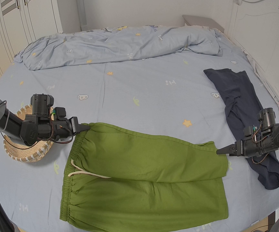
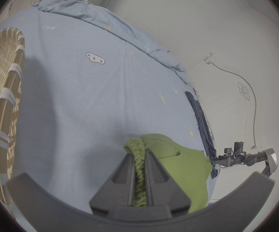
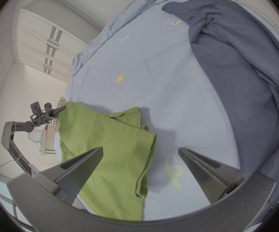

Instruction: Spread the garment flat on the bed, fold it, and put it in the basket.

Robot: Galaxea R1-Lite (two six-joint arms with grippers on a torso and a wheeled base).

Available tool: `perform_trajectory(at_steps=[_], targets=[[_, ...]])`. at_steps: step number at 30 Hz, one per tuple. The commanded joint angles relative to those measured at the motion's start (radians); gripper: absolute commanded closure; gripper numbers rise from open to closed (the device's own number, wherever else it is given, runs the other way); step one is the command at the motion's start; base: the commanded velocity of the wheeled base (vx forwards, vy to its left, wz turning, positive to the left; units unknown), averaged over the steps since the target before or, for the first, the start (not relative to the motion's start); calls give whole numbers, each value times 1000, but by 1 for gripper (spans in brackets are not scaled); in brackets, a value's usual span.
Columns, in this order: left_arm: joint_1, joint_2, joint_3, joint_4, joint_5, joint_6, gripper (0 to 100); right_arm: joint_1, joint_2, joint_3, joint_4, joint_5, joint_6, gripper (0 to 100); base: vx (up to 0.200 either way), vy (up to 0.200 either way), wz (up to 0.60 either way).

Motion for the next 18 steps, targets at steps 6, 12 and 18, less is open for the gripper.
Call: perform_trajectory(at_steps=[6,12,18], targets=[[3,-7,0,-2,0,0,100,59,57,-21,-84,-1,79,0,0,0,0],[3,-7,0,-2,0,0,100,70,69,-13,-122,-1,95,100,0,0,0],[3,-7,2,-2,0,0,100,54,71,-18,-127,-3,93,100,0,0,0]])
